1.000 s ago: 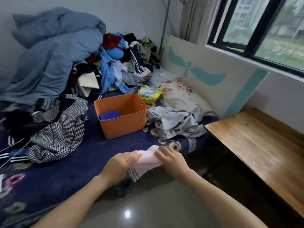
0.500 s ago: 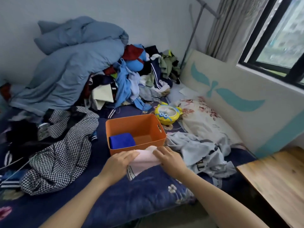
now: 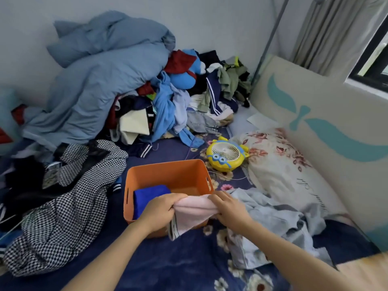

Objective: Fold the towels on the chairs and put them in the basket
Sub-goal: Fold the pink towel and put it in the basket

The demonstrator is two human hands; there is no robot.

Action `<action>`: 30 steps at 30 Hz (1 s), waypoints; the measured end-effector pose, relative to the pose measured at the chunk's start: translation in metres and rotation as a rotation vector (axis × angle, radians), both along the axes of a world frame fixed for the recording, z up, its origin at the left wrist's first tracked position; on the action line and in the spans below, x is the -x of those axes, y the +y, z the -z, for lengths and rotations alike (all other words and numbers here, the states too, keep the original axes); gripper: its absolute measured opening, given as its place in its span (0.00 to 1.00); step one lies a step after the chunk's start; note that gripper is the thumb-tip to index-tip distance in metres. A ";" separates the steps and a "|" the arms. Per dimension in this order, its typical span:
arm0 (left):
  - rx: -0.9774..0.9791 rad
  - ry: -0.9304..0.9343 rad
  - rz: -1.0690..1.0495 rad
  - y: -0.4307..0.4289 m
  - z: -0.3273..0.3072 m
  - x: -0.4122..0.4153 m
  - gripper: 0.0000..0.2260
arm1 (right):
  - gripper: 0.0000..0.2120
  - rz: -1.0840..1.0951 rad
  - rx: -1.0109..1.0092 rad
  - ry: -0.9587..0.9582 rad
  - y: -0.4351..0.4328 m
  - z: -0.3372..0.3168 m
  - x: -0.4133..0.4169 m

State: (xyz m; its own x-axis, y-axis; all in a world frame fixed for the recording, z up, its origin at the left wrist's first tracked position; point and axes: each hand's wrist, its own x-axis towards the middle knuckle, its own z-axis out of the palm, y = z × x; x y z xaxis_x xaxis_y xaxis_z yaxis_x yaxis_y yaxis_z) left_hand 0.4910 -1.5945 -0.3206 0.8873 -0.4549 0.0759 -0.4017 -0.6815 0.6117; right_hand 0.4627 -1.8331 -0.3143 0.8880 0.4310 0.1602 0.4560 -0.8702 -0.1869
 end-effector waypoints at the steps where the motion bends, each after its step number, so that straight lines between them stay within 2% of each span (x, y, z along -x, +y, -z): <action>1: -0.020 -0.003 -0.001 -0.007 -0.002 -0.011 0.26 | 0.18 0.003 -0.003 0.007 -0.007 -0.001 -0.014; 7: -0.133 0.052 -0.019 -0.045 -0.008 -0.080 0.26 | 0.20 0.002 -0.030 0.052 -0.050 0.004 -0.099; 13: -0.264 0.027 -0.084 -0.048 -0.004 -0.125 0.26 | 0.19 -0.034 -0.038 0.112 -0.049 0.019 -0.155; 17: -0.356 0.095 -0.096 -0.040 0.013 -0.162 0.26 | 0.17 -0.015 0.049 0.203 -0.035 0.034 -0.189; 22: -0.377 0.219 -0.097 -0.034 0.051 -0.207 0.21 | 0.14 0.037 0.192 0.348 -0.015 0.058 -0.223; 25: -0.376 0.172 -0.065 -0.036 0.077 -0.229 0.21 | 0.14 0.087 0.247 0.405 -0.010 0.076 -0.245; 27: -0.358 0.108 -0.032 -0.036 0.089 -0.246 0.18 | 0.15 0.134 0.260 0.320 -0.002 0.087 -0.259; 29: -0.247 -0.048 -0.013 -0.034 0.108 -0.262 0.17 | 0.19 0.143 0.298 0.270 0.009 0.097 -0.270; 30: -0.217 -0.108 -0.019 -0.035 0.114 -0.263 0.21 | 0.20 0.155 0.316 0.266 0.013 0.099 -0.271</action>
